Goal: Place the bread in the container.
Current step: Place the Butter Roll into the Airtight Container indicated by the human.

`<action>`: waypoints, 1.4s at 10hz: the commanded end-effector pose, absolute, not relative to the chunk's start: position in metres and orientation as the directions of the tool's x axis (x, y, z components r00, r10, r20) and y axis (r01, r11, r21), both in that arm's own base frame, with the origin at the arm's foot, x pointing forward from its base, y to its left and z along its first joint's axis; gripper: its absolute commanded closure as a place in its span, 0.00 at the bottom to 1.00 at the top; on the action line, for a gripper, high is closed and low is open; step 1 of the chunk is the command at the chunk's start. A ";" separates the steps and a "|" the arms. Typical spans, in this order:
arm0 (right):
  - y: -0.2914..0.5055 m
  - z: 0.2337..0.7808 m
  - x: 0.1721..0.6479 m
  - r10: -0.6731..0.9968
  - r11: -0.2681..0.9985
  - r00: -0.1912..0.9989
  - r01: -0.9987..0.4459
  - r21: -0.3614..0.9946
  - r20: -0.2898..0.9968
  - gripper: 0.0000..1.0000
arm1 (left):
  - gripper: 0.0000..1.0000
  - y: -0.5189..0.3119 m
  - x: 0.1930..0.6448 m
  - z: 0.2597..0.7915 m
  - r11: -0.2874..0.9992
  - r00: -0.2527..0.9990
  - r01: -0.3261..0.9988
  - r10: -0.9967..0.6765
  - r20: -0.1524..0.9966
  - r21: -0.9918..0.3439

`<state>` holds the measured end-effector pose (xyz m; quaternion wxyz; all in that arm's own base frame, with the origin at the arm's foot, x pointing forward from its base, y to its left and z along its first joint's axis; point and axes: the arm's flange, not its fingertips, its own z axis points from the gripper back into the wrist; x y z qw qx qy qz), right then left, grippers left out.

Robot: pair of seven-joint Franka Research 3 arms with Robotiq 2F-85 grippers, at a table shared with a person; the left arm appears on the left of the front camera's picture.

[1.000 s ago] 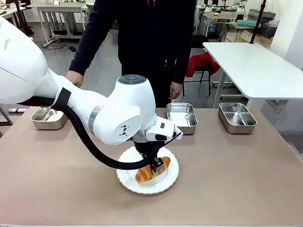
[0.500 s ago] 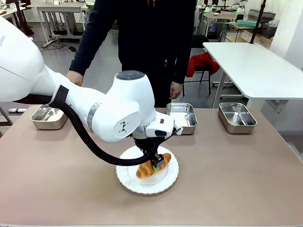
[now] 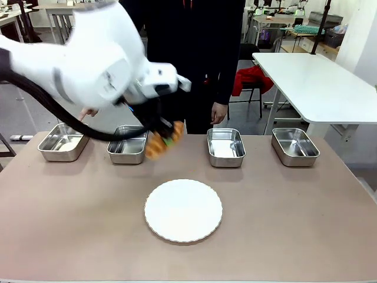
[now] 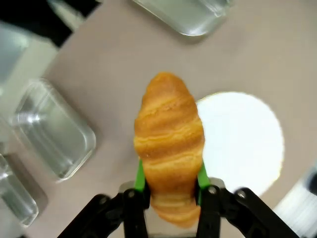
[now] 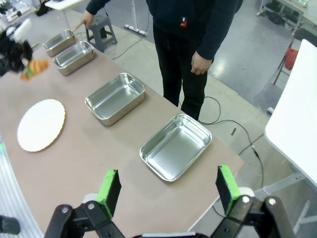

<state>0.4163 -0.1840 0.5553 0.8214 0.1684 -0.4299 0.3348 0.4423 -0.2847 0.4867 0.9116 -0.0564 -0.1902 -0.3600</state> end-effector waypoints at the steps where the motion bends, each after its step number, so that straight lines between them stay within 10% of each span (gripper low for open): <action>1: -0.184 0.558 0.417 0.401 0.716 0.390 -0.698 -0.018 0.829 0.00 | 0.58 -0.246 0.497 0.499 0.836 0.787 0.545 -0.537 0.303 0.067; 14: -0.184 0.558 0.417 0.401 0.716 0.390 -0.698 -0.018 0.829 0.00 | 0.58 -0.052 0.605 0.464 0.960 0.946 0.279 -0.280 0.163 0.032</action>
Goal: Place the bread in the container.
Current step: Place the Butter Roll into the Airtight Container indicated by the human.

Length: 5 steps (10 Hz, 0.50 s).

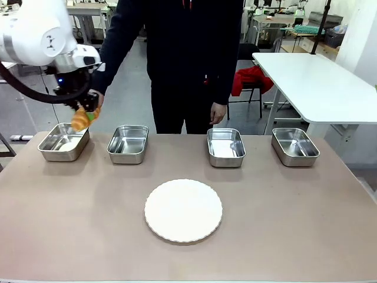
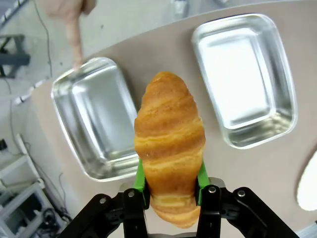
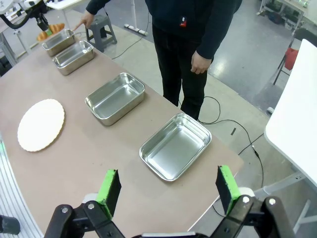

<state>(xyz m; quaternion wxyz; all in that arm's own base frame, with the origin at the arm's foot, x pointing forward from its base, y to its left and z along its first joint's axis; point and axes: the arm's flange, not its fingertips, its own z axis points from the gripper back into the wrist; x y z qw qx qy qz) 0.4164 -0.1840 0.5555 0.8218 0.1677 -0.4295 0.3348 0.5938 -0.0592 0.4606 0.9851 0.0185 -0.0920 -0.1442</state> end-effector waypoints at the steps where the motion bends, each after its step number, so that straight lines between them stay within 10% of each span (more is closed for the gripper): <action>1: -0.184 0.558 0.417 0.401 0.716 0.390 -0.698 -0.018 0.829 0.00 | 0.58 -0.038 0.608 0.459 0.960 0.948 0.279 -0.281 0.151 0.033; 5: -0.184 0.558 0.417 0.401 0.716 0.390 -0.698 -0.018 0.829 0.00 | 0.58 0.014 0.623 0.432 0.971 0.958 0.227 -0.236 0.161 0.073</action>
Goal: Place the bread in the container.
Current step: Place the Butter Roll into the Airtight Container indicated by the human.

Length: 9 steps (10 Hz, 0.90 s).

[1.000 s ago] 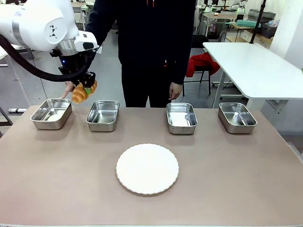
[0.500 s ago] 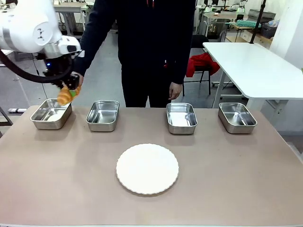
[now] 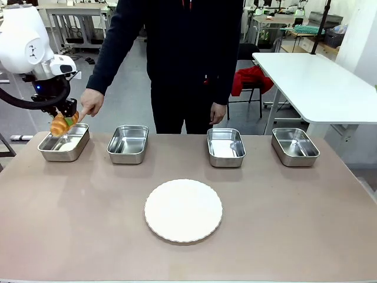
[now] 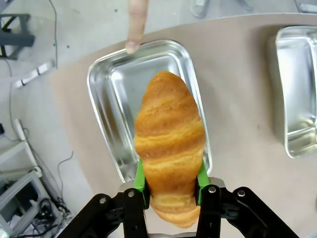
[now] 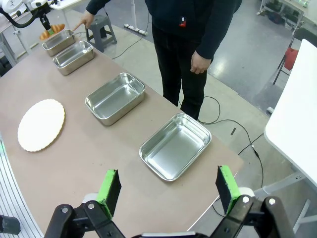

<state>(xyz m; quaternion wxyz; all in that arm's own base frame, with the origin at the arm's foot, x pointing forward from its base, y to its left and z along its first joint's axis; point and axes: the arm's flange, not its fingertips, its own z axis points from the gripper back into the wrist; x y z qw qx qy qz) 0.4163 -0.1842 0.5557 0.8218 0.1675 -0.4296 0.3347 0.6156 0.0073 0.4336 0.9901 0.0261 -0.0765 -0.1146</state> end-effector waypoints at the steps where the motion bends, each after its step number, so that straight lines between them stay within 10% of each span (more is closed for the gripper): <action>1: -0.184 0.558 0.417 0.401 0.716 0.390 -0.698 -0.018 0.829 0.00 | 0.58 0.021 0.628 0.423 0.974 0.962 0.217 -0.224 0.159 0.059; 7: -0.184 0.558 0.417 0.401 0.716 0.390 -0.698 -0.018 0.829 0.00 | 0.51 0.034 0.644 0.389 0.973 0.956 0.231 -0.233 0.181 0.032; 8: -0.184 0.558 0.417 0.401 0.716 0.390 -0.698 -0.018 0.829 0.00 | 0.02 0.035 0.641 0.392 0.969 0.955 0.245 -0.243 0.171 0.012; 9: -0.184 0.558 0.417 0.401 0.716 0.390 -0.698 -0.018 0.829 0.00 | 0.00 0.035 0.640 0.394 0.969 0.955 0.246 -0.244 0.170 0.007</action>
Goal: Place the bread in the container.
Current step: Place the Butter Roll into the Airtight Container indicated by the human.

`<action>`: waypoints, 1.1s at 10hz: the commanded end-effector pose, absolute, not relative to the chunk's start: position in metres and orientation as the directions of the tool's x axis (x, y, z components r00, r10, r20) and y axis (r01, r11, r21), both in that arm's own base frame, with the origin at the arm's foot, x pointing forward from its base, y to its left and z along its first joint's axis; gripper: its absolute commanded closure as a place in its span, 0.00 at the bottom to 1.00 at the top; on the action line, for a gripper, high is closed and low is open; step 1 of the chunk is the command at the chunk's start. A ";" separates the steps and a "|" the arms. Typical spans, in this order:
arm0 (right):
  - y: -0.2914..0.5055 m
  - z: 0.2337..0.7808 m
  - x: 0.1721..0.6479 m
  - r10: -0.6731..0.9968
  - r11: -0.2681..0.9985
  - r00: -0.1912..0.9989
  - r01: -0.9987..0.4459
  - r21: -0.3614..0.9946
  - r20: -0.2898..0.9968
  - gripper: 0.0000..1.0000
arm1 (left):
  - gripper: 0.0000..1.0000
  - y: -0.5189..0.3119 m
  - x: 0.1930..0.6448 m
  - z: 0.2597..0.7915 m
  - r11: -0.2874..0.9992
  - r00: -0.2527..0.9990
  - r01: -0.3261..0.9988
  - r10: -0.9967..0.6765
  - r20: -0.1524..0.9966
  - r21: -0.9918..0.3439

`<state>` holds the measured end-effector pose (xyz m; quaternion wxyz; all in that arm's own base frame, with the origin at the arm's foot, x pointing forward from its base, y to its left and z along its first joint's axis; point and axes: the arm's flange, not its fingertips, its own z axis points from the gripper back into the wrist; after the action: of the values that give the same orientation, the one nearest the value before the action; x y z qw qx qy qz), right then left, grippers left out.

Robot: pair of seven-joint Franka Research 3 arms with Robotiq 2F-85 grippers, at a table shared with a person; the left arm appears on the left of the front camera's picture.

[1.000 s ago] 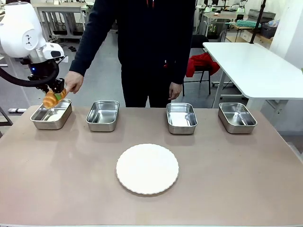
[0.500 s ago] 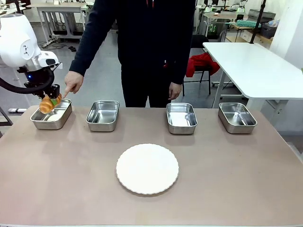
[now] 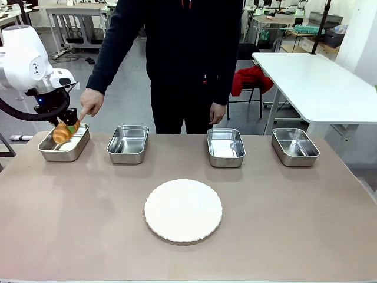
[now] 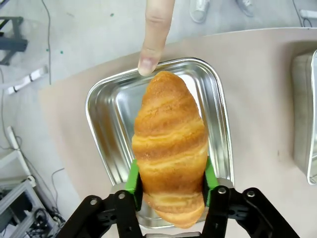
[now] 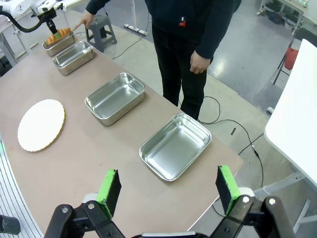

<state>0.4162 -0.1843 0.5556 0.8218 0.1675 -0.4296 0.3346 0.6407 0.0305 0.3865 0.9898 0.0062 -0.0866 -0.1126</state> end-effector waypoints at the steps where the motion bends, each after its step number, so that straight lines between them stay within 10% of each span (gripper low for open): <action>1: -0.184 0.558 0.417 0.401 0.716 0.390 -0.698 -0.018 0.829 0.00 | 0.00 0.036 0.637 0.396 0.969 0.957 0.247 -0.243 0.159 -0.001; 11: -0.184 0.558 0.417 0.401 0.716 0.390 -0.698 -0.018 0.829 0.00 | 0.00 0.036 0.630 0.402 0.975 0.967 0.224 -0.221 0.125 -0.009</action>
<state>0.4162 -0.1843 0.5556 0.8218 0.1675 -0.4296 0.3346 0.6295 0.0353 0.4035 0.9921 -0.0147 -0.0565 -0.1109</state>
